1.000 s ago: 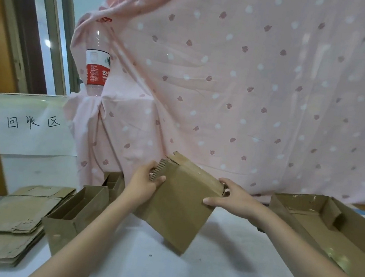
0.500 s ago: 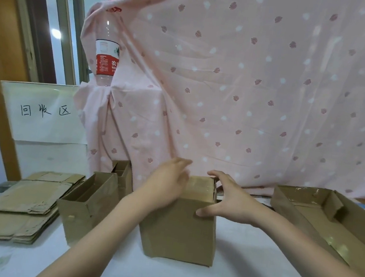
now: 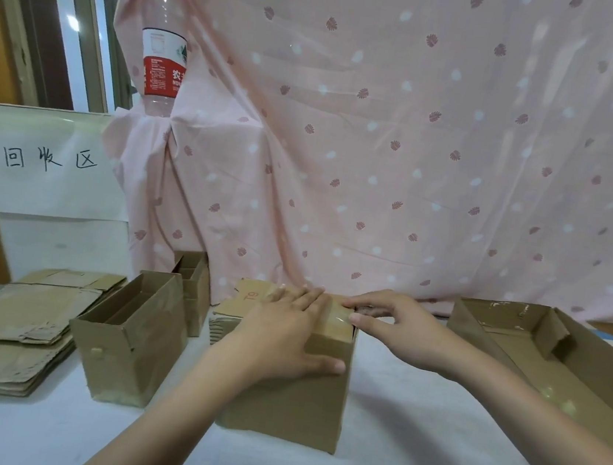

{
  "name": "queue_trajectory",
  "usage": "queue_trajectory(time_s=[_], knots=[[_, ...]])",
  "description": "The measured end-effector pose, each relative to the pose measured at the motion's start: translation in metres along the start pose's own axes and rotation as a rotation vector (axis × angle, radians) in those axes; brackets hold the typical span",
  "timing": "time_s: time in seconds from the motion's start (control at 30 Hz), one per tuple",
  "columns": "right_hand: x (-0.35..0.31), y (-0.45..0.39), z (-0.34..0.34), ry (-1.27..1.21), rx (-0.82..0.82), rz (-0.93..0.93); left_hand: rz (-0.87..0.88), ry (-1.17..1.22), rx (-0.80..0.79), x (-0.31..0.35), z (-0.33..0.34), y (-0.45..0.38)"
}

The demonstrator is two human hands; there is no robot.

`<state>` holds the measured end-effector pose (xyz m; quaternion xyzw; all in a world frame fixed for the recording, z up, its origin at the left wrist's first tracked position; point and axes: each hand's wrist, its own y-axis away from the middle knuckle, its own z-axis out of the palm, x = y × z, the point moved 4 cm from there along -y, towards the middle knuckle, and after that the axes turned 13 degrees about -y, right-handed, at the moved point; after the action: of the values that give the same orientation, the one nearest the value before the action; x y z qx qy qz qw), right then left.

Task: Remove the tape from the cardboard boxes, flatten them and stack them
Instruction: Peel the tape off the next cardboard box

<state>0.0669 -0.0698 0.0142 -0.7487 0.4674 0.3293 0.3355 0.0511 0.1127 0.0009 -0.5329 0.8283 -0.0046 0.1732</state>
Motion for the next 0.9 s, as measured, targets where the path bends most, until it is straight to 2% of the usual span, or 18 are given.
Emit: queue_trajectory(time_s=[0.23, 0.37, 0.6, 0.9], knots=[[-0.01, -0.014, 0.002, 0.089, 0.047, -0.021, -0.002, -0.026, 0.034, 0.003, 0.005, 0.001], [-0.013, -0.027, 0.006, 0.01, -0.03, 0.087, 0.004, -0.032, 0.038, 0.003, 0.004, 0.0], [-0.015, -0.043, 0.009, 0.081, -0.098, 0.163, 0.004, -0.022, 0.073, 0.003, 0.006, 0.0], [-0.008, -0.031, 0.002, -0.055, -0.078, 0.036, 0.012, -0.004, 0.069, 0.0, 0.006, -0.003]])
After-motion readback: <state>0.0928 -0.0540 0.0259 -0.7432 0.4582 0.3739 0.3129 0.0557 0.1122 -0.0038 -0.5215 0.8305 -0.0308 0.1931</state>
